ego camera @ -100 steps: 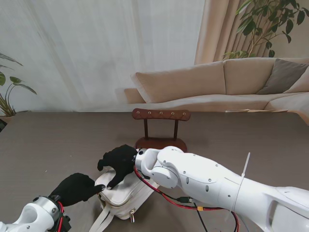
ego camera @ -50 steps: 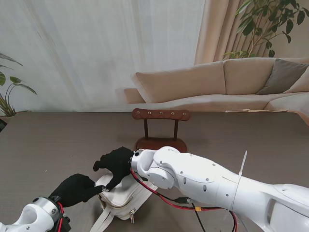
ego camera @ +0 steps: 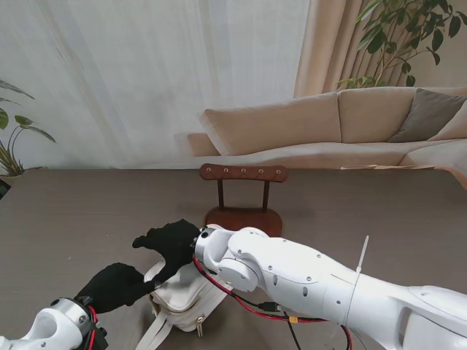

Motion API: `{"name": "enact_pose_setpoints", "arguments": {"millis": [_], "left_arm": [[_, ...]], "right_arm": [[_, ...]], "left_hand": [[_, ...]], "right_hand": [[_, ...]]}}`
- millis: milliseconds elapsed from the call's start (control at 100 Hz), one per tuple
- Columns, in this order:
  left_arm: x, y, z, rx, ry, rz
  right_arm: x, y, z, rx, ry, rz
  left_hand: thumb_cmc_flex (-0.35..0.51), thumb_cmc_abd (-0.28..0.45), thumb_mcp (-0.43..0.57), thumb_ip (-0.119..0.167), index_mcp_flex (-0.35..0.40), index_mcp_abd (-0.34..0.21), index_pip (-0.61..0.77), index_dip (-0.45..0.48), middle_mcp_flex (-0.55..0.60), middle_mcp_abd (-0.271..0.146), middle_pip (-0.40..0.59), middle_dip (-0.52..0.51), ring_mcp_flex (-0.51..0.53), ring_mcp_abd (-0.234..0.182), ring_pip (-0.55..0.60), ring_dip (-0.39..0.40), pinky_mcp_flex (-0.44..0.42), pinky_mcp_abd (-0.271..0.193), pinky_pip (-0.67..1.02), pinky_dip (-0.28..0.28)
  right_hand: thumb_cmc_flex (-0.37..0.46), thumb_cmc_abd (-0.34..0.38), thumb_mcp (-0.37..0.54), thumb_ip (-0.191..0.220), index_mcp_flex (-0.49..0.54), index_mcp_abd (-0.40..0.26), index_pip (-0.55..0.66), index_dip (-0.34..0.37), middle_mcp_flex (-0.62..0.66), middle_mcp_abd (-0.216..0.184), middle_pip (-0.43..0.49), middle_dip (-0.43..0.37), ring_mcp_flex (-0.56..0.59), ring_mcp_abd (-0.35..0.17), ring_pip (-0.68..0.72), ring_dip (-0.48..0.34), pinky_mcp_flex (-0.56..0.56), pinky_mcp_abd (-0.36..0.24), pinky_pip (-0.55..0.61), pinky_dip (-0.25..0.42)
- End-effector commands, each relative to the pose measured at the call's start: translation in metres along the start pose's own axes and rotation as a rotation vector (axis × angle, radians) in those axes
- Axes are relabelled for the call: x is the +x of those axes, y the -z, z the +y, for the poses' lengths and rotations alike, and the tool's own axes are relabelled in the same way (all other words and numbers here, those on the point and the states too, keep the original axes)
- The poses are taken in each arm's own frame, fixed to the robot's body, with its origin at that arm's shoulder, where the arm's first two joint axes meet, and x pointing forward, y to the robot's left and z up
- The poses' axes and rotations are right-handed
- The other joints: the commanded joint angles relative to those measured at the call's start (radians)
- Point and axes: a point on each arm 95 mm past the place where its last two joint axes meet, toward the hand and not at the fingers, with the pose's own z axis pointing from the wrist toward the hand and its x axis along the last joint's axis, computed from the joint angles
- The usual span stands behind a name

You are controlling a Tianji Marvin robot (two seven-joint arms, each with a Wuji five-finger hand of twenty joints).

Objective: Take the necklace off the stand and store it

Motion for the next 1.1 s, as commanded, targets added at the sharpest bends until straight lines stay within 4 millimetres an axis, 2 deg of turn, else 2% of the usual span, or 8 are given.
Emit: {"name": "enact_pose_setpoints", "arguments": {"millis": [0, 160, 400, 500, 580, 810, 900, 1090], "left_arm": [[0.0, -0.001, 0.004, -0.025, 0.011, -0.002], [0.001, -0.005, 0.005, -0.031, 0.014, 0.005], [0.001, -0.007, 0.004, -0.034, 0.006, 0.011], [0.001, -0.007, 0.004, -0.035, 0.006, 0.012], [0.001, -0.008, 0.004, -0.036, 0.007, 0.014], [0.0, -0.009, 0.004, -0.039, 0.006, 0.02], [0.0, -0.01, 0.004, -0.038, 0.004, 0.024], [0.001, -0.012, 0.002, -0.04, -0.002, 0.033]], "right_arm": [[0.003, 0.001, -0.011, 0.001, -0.008, 0.012], [0.01, -0.001, -0.015, 0.026, -0.014, 0.046], [0.014, -0.005, -0.013, 0.131, 0.018, 0.035], [0.012, -0.007, -0.013, 0.14, 0.039, 0.038], [0.01, -0.008, -0.013, 0.154, 0.061, 0.044], [0.003, -0.01, -0.019, 0.135, 0.135, 0.042], [-0.001, -0.011, -0.022, 0.121, 0.141, 0.034], [-0.008, -0.012, -0.027, 0.105, 0.141, 0.034]], "left_hand": [[-0.002, -0.001, -0.012, 0.013, 0.025, 0.023, 0.026, -0.002, 0.026, 0.0, 0.01, 0.006, 0.005, 0.041, -0.012, 0.007, -0.02, -0.048, 0.05, 0.009], [-0.001, -0.001, -0.012, 0.013, 0.024, 0.026, 0.025, -0.002, 0.026, 0.001, 0.01, 0.006, 0.005, 0.04, -0.012, 0.007, -0.02, -0.048, 0.05, 0.009], [-0.003, 0.0, -0.013, 0.013, 0.024, 0.023, 0.026, -0.002, 0.025, 0.0, 0.01, 0.006, 0.005, 0.04, -0.012, 0.007, -0.02, -0.05, 0.05, 0.009], [-0.002, 0.0, -0.012, 0.013, 0.025, 0.024, 0.026, -0.002, 0.025, 0.0, 0.01, 0.006, 0.005, 0.04, -0.012, 0.007, -0.02, -0.049, 0.05, 0.009], [-0.002, 0.0, -0.013, 0.013, 0.025, 0.025, 0.026, -0.002, 0.025, -0.001, 0.011, 0.006, 0.005, 0.04, -0.012, 0.007, -0.02, -0.048, 0.05, 0.009], [-0.002, -0.001, -0.013, 0.013, 0.025, 0.024, 0.026, -0.002, 0.025, -0.001, 0.011, 0.006, 0.006, 0.04, -0.011, 0.007, -0.019, -0.05, 0.05, 0.01], [-0.002, -0.001, -0.013, 0.013, 0.026, 0.024, 0.027, -0.002, 0.026, 0.001, 0.011, 0.006, 0.006, 0.039, -0.011, 0.007, -0.019, -0.049, 0.05, 0.01], [-0.002, -0.002, -0.011, 0.013, 0.027, 0.023, 0.027, -0.002, 0.027, -0.001, 0.012, 0.006, 0.007, 0.039, -0.01, 0.007, -0.017, -0.048, 0.051, 0.01]], "right_hand": [[-0.026, -0.051, 0.038, 0.017, -0.007, -0.03, 0.059, 0.019, -0.042, 0.033, 0.002, -0.012, -0.007, 0.023, -0.015, -0.007, -0.634, -0.04, -0.027, -0.053], [-0.066, -0.045, 0.048, 0.011, -0.04, -0.04, 0.077, -0.047, -0.073, 0.035, -0.023, -0.021, -0.038, 0.026, -0.031, -0.011, -0.657, -0.04, -0.046, -0.056], [-0.089, -0.052, 0.058, 0.009, -0.026, 0.072, -0.196, -0.157, -0.131, 0.053, -0.017, -0.02, -0.049, 0.021, -0.027, -0.003, -0.666, -0.042, -0.078, -0.032], [-0.043, -0.075, 0.056, 0.014, 0.03, -0.012, -0.074, 0.006, -0.094, 0.042, -0.013, -0.015, -0.03, 0.015, -0.011, 0.007, -0.652, -0.041, -0.085, -0.017], [0.027, -0.115, 0.062, 0.023, 0.271, -0.122, 0.104, 0.079, -0.031, 0.031, -0.008, -0.003, -0.006, -0.002, 0.006, 0.017, -0.643, -0.043, -0.083, -0.017], [0.247, -0.223, 0.042, 0.047, 0.678, -0.267, 0.338, 0.171, 0.345, -0.097, 0.014, 0.063, 0.192, -0.111, 0.15, 0.093, -0.544, -0.091, 0.052, -0.016], [0.307, -0.295, 0.037, -0.013, 0.776, -0.32, 0.463, 0.051, 0.529, -0.139, 0.021, 0.122, 0.293, -0.162, 0.225, 0.139, -0.501, -0.119, 0.167, -0.044], [0.389, -0.276, 0.001, -0.027, 0.896, -0.34, 0.599, 0.039, 0.757, -0.186, 0.083, 0.225, 0.451, -0.211, 0.383, 0.222, -0.397, -0.167, 0.349, -0.04]]}}
